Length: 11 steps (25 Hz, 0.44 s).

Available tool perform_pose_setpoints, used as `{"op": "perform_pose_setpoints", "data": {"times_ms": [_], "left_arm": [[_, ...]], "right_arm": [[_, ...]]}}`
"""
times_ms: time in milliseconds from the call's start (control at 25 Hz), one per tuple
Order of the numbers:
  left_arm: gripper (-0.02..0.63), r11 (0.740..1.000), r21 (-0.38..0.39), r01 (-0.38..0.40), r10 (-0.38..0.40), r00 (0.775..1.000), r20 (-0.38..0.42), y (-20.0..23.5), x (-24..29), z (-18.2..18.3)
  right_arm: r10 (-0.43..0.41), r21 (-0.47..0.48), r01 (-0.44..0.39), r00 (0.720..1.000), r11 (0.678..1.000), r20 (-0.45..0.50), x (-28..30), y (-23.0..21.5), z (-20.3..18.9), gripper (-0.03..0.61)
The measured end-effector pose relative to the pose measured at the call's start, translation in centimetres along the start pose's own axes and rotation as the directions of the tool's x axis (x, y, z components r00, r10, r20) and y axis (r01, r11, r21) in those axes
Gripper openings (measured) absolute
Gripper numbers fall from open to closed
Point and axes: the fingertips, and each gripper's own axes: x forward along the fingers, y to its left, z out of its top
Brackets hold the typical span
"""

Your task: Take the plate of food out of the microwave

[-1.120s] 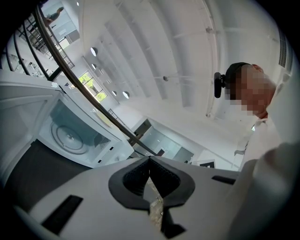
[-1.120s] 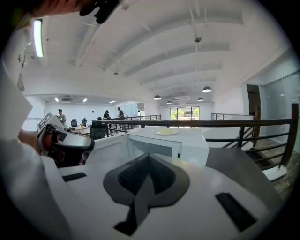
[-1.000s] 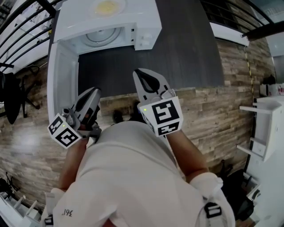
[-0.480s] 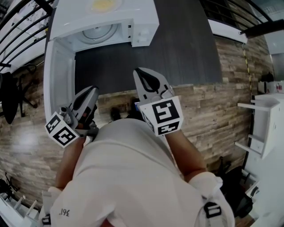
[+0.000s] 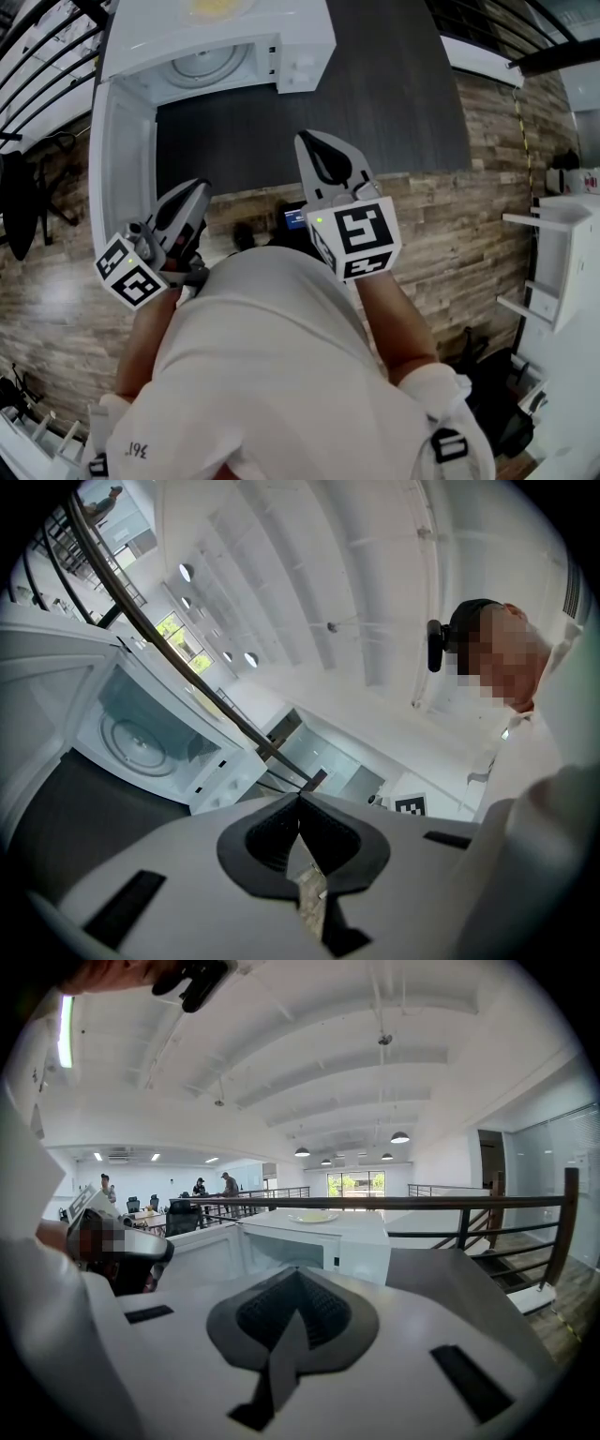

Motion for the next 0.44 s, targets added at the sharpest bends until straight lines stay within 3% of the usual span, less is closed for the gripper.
{"op": "perform_pose_setpoints", "data": {"times_ms": [440], "left_arm": [[0.006,1.0,-0.002,0.003,-0.003,1.0,-0.011,-0.2,0.28,-0.32]], "right_arm": [[-0.007,-0.018,0.007,1.0,1.0,0.016,-0.16,-0.6,0.51,0.0]]}}
